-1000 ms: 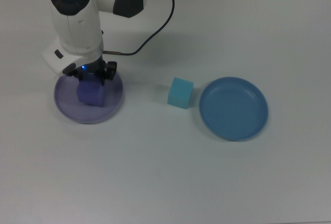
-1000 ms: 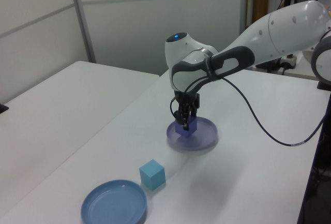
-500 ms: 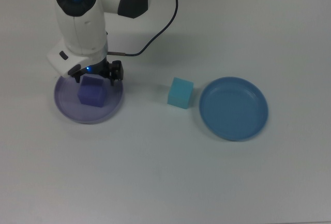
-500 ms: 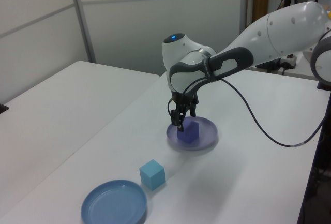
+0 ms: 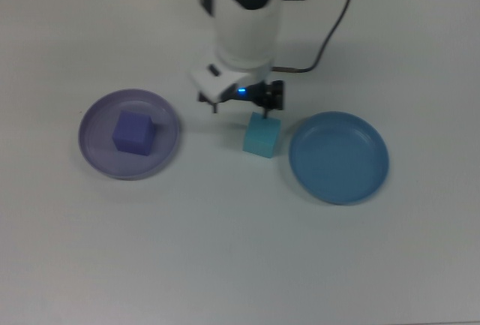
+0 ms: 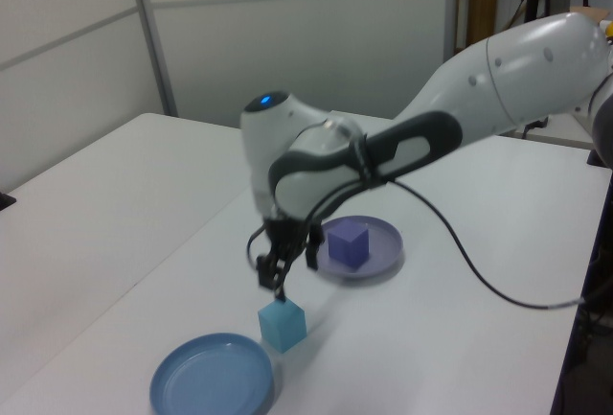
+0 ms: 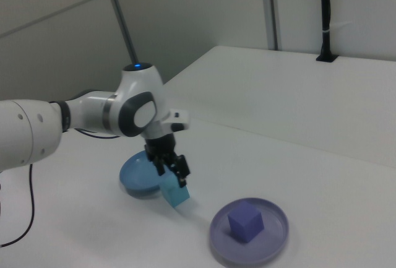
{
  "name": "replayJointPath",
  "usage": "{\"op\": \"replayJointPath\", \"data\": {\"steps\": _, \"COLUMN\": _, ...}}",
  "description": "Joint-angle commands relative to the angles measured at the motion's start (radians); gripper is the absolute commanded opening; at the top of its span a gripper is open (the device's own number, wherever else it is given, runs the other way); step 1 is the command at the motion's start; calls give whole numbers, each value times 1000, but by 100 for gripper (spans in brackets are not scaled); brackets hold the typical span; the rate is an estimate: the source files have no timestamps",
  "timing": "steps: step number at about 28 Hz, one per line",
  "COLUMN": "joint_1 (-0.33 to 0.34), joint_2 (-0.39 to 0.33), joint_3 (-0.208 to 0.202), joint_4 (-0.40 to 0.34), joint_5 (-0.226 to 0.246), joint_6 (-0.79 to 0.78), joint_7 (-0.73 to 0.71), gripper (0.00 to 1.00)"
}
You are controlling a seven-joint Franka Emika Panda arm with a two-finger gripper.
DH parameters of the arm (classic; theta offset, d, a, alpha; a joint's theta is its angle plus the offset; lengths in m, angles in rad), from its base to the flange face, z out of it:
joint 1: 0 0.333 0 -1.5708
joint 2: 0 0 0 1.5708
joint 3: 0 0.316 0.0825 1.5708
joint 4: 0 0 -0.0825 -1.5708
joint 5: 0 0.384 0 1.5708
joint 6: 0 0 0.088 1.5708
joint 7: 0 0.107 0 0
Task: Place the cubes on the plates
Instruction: 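Move the gripper to the light cyan cube and grasp it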
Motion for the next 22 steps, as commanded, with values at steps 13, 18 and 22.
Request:
{"op": "replayJointPath", "data": {"steps": 13, "joint_1": 53, "joint_2": 73, "joint_3": -11, "joint_4": -14, "joint_5": 24, "joint_6": 148, "joint_7": 155, "gripper": 100}}
{"op": "replayJointPath", "data": {"steps": 18, "joint_1": 53, "joint_2": 79, "joint_3": -11, "joint_4": -16, "joint_5": 24, "joint_6": 152, "joint_7": 155, "gripper": 75}}
{"op": "replayJointPath", "data": {"steps": 22, "joint_1": 53, "joint_2": 87, "joint_3": -11, "joint_4": -16, "joint_5": 23, "joint_6": 159, "joint_7": 155, "gripper": 37}}
